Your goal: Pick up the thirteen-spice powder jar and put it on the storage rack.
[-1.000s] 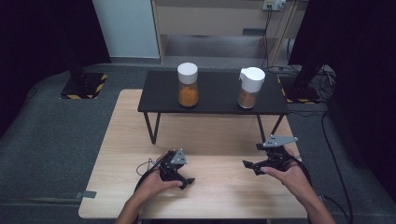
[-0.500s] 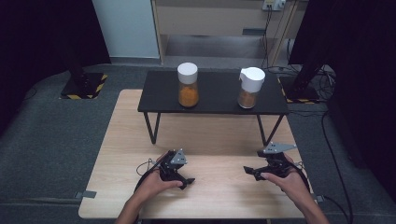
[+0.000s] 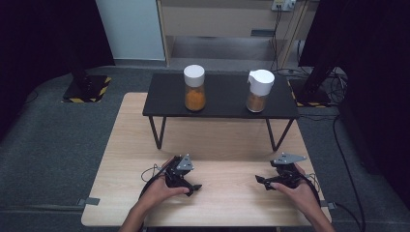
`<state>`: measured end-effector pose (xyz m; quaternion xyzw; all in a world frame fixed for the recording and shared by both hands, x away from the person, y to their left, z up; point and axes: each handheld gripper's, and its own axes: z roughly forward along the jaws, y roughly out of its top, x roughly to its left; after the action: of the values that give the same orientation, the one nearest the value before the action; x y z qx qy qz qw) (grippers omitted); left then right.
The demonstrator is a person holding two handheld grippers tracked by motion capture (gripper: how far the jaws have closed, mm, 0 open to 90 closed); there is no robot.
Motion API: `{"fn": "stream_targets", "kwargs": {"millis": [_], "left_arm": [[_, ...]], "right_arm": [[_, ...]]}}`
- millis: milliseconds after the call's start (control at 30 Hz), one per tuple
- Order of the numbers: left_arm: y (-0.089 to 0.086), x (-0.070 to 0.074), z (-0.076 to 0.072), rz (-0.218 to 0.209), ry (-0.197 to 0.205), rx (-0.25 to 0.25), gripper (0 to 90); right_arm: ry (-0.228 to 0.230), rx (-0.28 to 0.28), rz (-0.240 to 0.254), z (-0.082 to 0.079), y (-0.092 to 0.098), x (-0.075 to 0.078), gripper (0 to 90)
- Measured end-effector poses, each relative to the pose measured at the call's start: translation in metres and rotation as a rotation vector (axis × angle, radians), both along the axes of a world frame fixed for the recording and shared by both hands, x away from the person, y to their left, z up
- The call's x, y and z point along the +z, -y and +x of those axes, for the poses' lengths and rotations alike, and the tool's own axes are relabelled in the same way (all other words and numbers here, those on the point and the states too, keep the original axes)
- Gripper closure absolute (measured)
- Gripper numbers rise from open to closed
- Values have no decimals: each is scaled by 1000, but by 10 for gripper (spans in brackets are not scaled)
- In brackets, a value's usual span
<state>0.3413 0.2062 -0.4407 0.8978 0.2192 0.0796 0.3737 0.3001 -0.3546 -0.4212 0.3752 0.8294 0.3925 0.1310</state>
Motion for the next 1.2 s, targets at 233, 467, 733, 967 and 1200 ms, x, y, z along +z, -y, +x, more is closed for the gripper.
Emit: {"fn": "stream_targets", "kwargs": {"millis": [233, 467, 733, 967, 1200], "left_arm": [[0, 0, 0, 0, 0, 0, 0], [0, 0, 0, 0, 0, 0, 0], [0, 0, 0, 0, 0, 0, 0], [0, -1, -1, -6, -1, 5, 0], [0, -1, 0, -5, -1, 3, 0]], "right_arm": [[12, -28, -5, -2, 3, -8, 73], [9, -36, -21, -2, 1, -15, 68], [4, -26, -52, -3, -4, -21, 61], [2, -26, -54, -3, -4, -21, 57], [8, -20, -81, -4, -9, -20, 42]]}}
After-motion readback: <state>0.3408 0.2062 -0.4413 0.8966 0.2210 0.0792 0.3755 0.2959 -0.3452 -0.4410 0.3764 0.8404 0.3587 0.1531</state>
